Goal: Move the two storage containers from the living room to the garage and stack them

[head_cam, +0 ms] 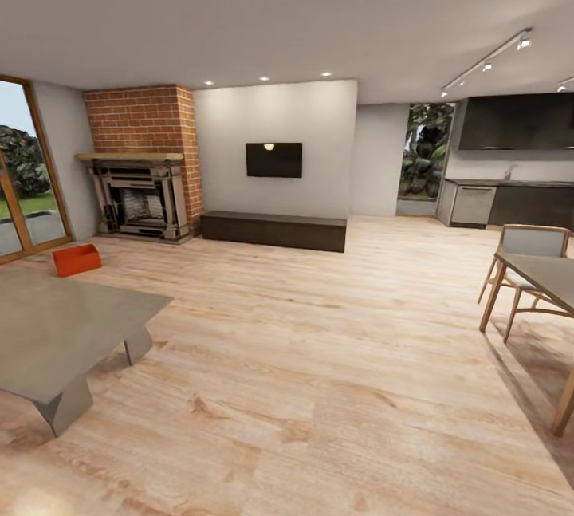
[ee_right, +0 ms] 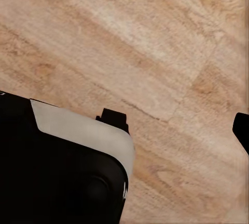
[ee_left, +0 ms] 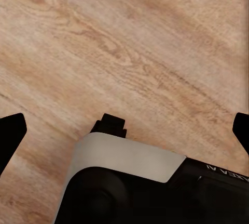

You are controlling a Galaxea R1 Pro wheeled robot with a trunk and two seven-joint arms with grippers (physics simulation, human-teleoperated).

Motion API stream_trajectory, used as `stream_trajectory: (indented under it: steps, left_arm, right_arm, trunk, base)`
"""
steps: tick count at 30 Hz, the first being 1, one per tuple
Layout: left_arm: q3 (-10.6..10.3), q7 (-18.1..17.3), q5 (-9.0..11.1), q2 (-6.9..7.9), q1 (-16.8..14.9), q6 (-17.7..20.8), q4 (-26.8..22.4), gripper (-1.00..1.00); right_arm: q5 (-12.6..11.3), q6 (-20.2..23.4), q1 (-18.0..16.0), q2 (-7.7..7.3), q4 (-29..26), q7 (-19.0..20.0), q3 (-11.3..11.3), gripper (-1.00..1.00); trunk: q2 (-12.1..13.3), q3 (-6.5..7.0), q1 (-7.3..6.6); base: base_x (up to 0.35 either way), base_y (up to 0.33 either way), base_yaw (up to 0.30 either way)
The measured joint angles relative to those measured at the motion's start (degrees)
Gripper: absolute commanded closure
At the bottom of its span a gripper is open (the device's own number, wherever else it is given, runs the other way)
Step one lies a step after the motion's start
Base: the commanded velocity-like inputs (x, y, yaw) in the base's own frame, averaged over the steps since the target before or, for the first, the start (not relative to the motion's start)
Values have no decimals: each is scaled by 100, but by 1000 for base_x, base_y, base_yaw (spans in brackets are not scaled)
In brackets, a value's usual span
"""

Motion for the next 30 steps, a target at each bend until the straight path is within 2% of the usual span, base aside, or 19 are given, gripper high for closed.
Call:
stream_trajectory:
  steps: [30]
  left_arm:
    - [0, 0, 0, 9, 0, -2, 0, -100]
  right_arm:
    - [-1, 0, 0, 0, 0, 0, 0, -100]
  trunk:
    - [0, 0, 0]
  base:
    - [321, 0, 0]
